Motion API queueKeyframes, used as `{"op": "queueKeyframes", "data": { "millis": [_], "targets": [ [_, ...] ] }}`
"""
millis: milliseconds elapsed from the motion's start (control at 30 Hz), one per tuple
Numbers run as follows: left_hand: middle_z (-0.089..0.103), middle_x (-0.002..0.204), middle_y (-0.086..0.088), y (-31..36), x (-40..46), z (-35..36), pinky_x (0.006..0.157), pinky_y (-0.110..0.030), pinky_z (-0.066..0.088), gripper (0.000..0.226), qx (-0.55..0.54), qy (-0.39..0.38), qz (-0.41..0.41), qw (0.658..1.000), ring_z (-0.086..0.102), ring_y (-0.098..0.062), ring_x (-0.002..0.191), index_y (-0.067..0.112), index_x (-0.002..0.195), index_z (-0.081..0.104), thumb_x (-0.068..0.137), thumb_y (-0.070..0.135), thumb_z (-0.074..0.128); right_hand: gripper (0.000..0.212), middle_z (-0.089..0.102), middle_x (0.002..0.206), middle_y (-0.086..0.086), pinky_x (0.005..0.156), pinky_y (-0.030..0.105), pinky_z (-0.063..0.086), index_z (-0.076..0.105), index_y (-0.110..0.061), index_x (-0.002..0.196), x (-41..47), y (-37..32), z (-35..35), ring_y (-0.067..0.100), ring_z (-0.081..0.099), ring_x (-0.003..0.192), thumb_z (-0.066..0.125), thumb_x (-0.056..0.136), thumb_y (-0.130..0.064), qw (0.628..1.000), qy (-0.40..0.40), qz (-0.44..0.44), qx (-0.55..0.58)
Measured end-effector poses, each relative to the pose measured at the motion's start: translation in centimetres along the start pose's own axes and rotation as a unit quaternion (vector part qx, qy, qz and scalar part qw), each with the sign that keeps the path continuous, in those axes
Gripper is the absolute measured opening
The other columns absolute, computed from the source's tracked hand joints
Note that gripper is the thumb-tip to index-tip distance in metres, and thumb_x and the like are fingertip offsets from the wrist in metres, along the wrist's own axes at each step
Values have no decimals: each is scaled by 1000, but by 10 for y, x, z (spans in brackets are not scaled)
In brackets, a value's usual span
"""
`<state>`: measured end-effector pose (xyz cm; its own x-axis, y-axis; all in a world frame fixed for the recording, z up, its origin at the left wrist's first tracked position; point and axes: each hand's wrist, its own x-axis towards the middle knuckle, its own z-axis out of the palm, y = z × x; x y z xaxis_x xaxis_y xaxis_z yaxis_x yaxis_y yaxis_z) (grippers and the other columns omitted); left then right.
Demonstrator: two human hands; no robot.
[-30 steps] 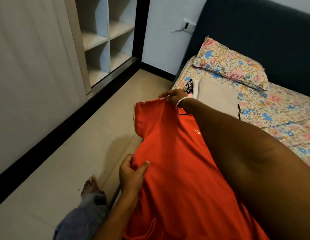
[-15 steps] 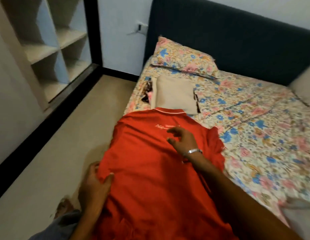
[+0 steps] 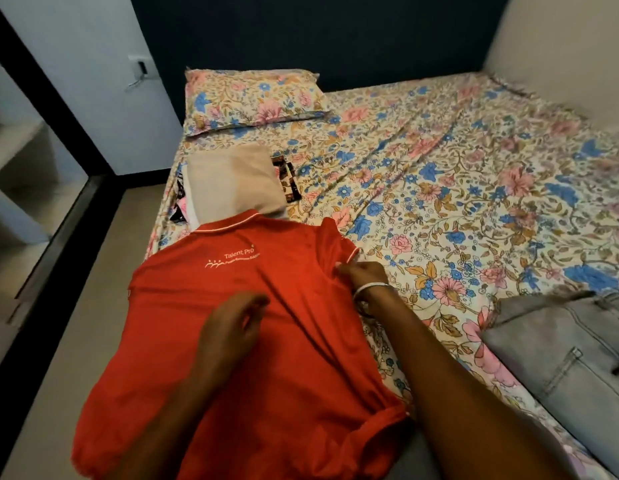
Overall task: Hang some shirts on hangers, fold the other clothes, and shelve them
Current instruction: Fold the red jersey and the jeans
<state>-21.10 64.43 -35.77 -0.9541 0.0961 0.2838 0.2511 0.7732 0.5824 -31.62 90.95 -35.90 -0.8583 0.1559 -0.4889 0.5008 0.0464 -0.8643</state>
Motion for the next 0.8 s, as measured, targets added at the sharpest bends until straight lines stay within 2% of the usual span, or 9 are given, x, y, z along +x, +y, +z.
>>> {"op": "queueKeyframes", "data": {
  "millis": [100, 133, 200, 333, 467, 533, 633, 700, 800],
  "targets": [
    [70, 113, 2, 52, 91, 26, 81, -33, 54, 21, 16, -49, 62, 997, 66, -16, 99, 21, 115, 70, 99, 13, 59, 30, 74, 84, 11, 68, 32, 59, 71, -2, 105, -3, -4, -1, 22, 71, 71, 79, 75, 1, 997, -57, 17, 53],
    [69, 119, 0, 68, 120, 37, 84, -33, 53, 27, 30, -83, 80, 993, 64, -17, 104, 21, 120, 68, 99, 9, 57, 24, 71, 72, 11, 56, 28, 55, 72, -2, 97, -4, -7, -5, 21, 67, 59, 73, 75, 8, 994, -69, 28, 83],
    [61, 135, -2, 92, 171, 61, 94, -38, 51, 40, 82, -183, 114, 973, 58, -19, 118, 23, 132, 61, 98, 4, 56, 17, 66, 68, 15, 55, 31, 50, 72, -2, 80, 3, -10, -14, 25, 63, 57, 66, 70, 10, 984, -74, 49, 154],
    [55, 141, 0, 103, 234, 109, 104, -45, 44, 50, 271, -378, 219, 858, 51, -23, 128, 29, 140, 54, 93, 16, 67, 24, 66, 86, 12, 69, 37, 48, 67, -7, 91, 5, -8, -22, 27, 61, 71, 55, 72, 0, 926, -132, 105, 337],
    [41, 144, -1, 84, 256, 130, 95, -48, 50, 65, 383, -446, 278, 760, 47, -25, 125, 35, 140, 41, 87, 17, 74, 22, 61, 97, 19, 66, 37, 51, 61, -6, 106, 7, -1, -24, 28, 59, 70, 51, 86, -3, 937, -201, 109, 265],
    [42, 141, -4, 83, 265, 128, 97, -49, 51, 74, 426, -484, 265, 717, 45, -26, 126, 32, 143, 40, 82, 18, 80, 16, 67, 86, 11, 53, 29, 50, 62, -7, 105, 9, -6, -25, 23, 59, 63, 58, 90, -11, 935, -254, 106, 221],
    [63, 121, -5, 78, 277, 118, 96, -44, 53, 47, 444, -595, 151, 653, 62, -24, 106, 18, 133, 56, 89, 17, 74, 22, 74, 94, 12, 71, 40, 57, 69, -6, 103, 14, -9, -21, 29, 68, 79, 73, 82, -12, 952, -255, 88, 145],
    [69, 120, -7, 71, 281, 103, 100, -42, 51, 33, 404, -605, 81, 681, 66, -19, 98, 15, 128, 64, 96, 22, 68, 19, 73, 90, 17, 68, 39, 57, 69, -5, 93, 17, -16, -22, 31, 69, 74, 78, 77, -7, 970, -200, 76, 113],
    [65, 122, 2, 68, 301, 85, 105, -45, 39, 28, 334, -484, 107, 802, 58, -15, 107, 22, 127, 66, 100, 26, 61, 19, 72, 91, 9, 65, 34, 59, 65, -13, 97, 20, -29, -48, 24, 71, 71, 76, 82, -12, 990, -138, -1, 0]
  ]
}}
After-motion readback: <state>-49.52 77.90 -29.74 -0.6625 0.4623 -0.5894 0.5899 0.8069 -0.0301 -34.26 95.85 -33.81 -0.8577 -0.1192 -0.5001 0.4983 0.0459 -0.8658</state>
